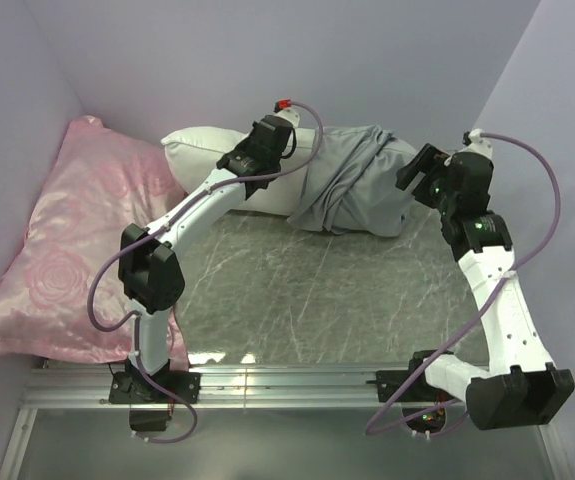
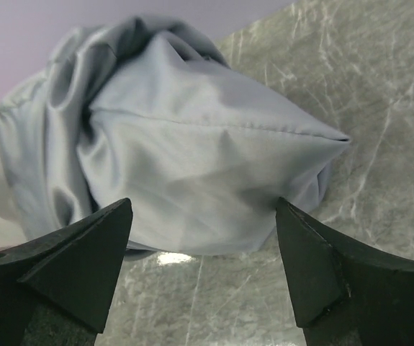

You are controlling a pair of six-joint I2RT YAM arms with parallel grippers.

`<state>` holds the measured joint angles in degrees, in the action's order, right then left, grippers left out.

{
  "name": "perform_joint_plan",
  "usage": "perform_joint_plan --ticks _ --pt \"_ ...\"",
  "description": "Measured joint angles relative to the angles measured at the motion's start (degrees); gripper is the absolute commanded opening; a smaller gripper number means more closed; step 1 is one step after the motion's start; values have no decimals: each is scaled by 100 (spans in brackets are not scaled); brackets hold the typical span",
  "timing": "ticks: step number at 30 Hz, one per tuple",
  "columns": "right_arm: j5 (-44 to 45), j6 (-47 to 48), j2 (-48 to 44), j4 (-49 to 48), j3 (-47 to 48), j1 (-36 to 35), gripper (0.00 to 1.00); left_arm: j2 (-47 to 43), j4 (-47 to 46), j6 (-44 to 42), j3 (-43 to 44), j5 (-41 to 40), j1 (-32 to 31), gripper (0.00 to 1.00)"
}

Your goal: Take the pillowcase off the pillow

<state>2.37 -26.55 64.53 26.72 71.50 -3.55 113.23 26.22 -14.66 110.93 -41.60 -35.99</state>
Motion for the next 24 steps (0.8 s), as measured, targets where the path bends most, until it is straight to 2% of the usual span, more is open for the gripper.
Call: perform_joint_plan --ticks 7,10,11,12,13,15,16,21,24 --pt "-494 -96 -13 -1322 -1327 20 87 0 116 63 0 68 7 0" --pt "-752 -197 -11 -1788 -1790 20 77 0 122 74 0 109 9 0" --pt "-802 -245 -11 -1878 -1871 17 71 0 129 85 0 125 9 0" --pt "-815 -284 -9 -1950 -1891 17 49 0 131 90 0 131 11 0" --pt "-811 -291 -7 -2011 -1884 20 32 0 131 90 0 138 13 0" --pt "-785 -358 -7 -2015 -1779 28 6 0 138 105 4 164 17 0" --pt "-763 -391 0 -1982 -1672 44 0 -2 166 114 26 179 22 0" --pt "-374 -522 33 -1440 -704 162 0 -2 280 238 179 363 107 0" --pt "-81 -586 63 -774 120 269 0 -7 367 330 308 516 210 0"
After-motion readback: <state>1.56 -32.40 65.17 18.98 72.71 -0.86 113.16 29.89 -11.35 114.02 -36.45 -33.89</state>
